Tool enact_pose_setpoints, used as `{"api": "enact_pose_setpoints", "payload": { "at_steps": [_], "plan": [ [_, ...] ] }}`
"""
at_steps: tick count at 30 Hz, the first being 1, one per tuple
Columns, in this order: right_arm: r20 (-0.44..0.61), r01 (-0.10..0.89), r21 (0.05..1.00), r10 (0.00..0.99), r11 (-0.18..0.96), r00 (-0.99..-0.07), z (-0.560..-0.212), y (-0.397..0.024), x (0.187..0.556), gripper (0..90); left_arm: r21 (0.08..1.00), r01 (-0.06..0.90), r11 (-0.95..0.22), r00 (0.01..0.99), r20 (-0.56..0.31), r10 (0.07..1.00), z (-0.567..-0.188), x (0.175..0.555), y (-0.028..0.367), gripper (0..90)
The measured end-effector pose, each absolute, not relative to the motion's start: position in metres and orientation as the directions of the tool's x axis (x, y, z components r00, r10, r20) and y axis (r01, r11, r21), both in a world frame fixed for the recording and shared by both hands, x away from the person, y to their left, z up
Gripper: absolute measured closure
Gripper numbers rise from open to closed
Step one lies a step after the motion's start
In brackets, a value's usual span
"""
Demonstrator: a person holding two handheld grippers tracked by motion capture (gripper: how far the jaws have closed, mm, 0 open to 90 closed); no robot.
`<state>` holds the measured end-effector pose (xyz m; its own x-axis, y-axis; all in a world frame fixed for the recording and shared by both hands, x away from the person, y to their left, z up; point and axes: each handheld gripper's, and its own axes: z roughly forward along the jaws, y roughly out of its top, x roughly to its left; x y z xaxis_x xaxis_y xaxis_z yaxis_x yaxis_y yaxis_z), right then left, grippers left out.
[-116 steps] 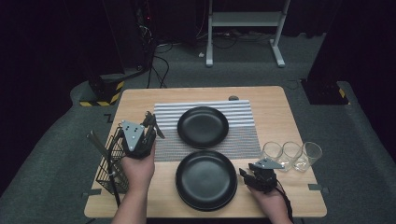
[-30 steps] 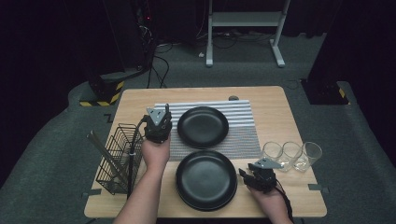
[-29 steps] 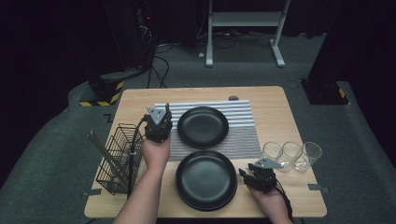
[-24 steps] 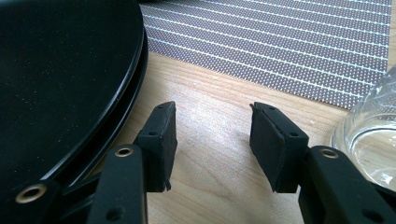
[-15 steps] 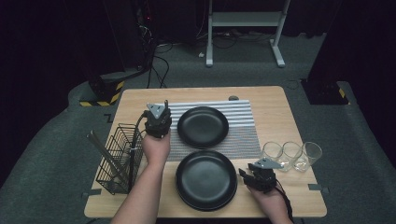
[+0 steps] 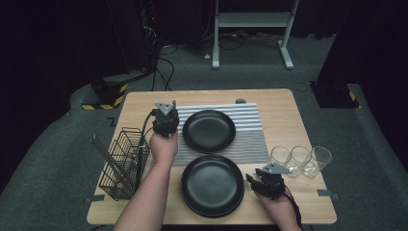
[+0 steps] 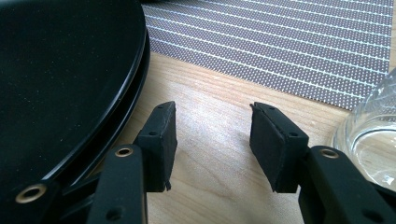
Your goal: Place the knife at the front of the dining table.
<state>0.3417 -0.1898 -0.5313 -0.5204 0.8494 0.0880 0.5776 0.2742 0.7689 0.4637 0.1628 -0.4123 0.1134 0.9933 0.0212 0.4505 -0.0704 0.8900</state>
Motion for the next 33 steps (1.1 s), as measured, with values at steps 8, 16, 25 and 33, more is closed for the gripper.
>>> {"api": "enact_pose_setpoints", "payload": {
  "at_steps": [8,16,25,33],
  "plan": [
    [0.09,0.577,0.769,0.848,0.274,-0.522,-0.531,-0.19,0.342,50.8,0.876,0.48,-0.051,0.094,0.007,0.996,-0.416,0.476,0.165,82.8],
    [0.09,0.578,0.769,0.847,0.274,-0.523,-0.531,-0.19,0.342,50.8,0.866,0.499,-0.035,0.083,-0.007,0.997,-0.419,0.485,0.17,83.0],
    [0.09,0.577,0.769,0.847,0.274,-0.523,-0.531,-0.19,0.342,50.8,0.849,0.528,-0.015,0.093,-0.041,0.995,-0.426,0.498,0.175,83.0],
    [0.091,0.578,0.769,0.847,0.275,-0.524,-0.531,-0.19,0.342,50.9,0.841,0.541,-0.022,0.094,-0.035,0.995,-0.428,0.505,0.178,83.0]
  ]
}}
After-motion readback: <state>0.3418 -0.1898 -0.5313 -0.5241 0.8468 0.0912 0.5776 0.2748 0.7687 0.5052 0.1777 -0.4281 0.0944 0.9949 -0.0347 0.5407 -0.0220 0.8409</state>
